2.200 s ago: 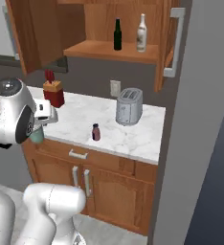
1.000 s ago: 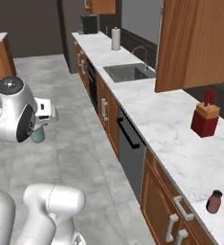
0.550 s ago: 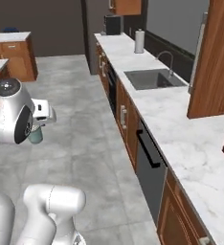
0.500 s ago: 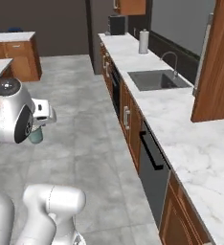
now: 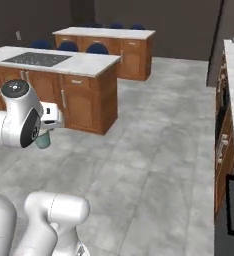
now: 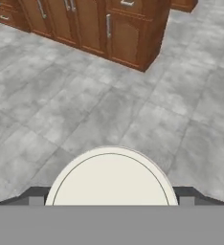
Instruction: Sort all alcoholic drinks to one cabinet, and non-alcoholic drinks to the other.
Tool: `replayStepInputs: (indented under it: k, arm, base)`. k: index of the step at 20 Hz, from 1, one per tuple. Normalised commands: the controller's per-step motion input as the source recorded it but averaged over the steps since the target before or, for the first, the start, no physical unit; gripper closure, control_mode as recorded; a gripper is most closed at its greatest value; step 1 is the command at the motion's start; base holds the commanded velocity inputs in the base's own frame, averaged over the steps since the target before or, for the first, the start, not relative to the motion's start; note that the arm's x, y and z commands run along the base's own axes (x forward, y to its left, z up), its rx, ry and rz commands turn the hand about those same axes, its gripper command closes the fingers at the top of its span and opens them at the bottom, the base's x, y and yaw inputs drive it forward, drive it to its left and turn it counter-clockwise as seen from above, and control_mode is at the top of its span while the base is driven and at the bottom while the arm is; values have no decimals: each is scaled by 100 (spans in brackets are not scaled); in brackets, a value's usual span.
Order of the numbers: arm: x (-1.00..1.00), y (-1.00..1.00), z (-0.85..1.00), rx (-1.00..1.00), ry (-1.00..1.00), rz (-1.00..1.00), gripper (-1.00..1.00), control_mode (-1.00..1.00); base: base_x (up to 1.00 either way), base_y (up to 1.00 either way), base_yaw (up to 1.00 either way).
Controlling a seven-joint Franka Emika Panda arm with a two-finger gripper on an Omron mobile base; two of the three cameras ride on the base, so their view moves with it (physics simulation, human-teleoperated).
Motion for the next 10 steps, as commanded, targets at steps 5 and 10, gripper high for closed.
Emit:
replayStepInputs:
  k: [5, 10]
  arm:
    - [0, 0, 0, 0, 0, 0, 100, 100]
    - [0, 0, 0, 0, 0, 0, 100, 100]
  base:
    - [31, 5, 90]
    - [45, 9, 81]
